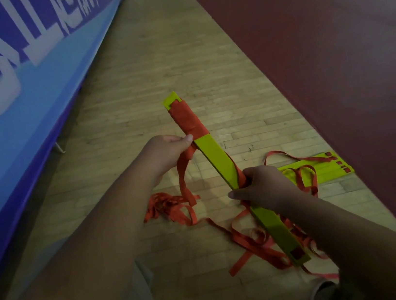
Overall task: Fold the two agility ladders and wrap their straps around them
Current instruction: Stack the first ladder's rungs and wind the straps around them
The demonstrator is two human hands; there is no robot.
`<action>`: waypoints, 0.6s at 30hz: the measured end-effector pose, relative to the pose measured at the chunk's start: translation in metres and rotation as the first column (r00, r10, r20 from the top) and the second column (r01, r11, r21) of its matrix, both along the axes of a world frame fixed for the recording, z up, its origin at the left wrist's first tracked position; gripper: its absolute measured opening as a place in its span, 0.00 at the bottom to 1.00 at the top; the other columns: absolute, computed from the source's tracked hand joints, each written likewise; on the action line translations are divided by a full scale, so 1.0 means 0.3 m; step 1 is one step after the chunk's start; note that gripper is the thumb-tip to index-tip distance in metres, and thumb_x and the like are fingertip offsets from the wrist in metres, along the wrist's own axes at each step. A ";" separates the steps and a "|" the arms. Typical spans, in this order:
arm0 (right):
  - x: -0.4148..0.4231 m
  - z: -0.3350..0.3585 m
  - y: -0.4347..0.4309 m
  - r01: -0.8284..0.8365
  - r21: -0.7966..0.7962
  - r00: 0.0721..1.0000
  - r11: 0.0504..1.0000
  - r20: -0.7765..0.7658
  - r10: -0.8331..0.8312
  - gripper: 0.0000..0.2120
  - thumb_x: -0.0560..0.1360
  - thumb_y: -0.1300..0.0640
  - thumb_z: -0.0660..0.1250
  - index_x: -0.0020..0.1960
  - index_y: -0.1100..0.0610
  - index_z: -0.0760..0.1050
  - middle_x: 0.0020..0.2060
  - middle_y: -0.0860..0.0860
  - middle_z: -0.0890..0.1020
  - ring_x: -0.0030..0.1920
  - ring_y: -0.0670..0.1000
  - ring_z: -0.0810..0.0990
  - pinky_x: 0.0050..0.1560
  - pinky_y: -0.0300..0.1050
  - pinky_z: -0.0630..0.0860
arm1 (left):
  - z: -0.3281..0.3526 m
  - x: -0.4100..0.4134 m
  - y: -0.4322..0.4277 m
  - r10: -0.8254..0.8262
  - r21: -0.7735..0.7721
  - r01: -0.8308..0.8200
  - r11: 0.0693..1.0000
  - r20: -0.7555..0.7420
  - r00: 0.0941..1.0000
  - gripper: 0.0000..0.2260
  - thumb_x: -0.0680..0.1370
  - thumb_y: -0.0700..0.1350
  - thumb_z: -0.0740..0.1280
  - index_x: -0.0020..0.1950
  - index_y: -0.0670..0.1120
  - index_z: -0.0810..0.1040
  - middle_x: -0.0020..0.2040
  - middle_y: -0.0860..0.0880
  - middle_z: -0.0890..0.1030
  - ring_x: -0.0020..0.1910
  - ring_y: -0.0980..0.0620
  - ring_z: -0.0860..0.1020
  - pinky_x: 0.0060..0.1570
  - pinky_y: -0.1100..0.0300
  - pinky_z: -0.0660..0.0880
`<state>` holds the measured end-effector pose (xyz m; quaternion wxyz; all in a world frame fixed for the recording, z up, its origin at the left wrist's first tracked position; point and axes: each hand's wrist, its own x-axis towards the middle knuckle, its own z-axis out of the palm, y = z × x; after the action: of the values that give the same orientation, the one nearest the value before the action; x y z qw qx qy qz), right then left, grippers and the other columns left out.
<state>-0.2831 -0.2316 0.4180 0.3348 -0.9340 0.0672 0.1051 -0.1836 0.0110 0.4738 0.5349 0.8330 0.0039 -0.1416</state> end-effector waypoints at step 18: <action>0.002 -0.010 0.000 -0.045 -0.216 0.999 0.975 -0.015 0.042 0.13 0.77 0.40 0.78 0.53 0.48 0.86 0.40 0.46 0.84 0.43 0.50 0.85 0.49 0.55 0.87 | 0.018 -0.021 -0.054 -0.154 0.126 0.152 0.980 0.000 0.988 0.22 0.83 0.65 0.68 0.52 0.47 0.89 0.45 0.49 0.90 0.46 0.53 0.89 0.51 0.55 0.82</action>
<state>-0.2824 -0.2316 0.4149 0.2286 -0.9656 0.0595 0.1091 -0.1899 -0.0052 0.4793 0.4689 0.8635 -0.0539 -0.1777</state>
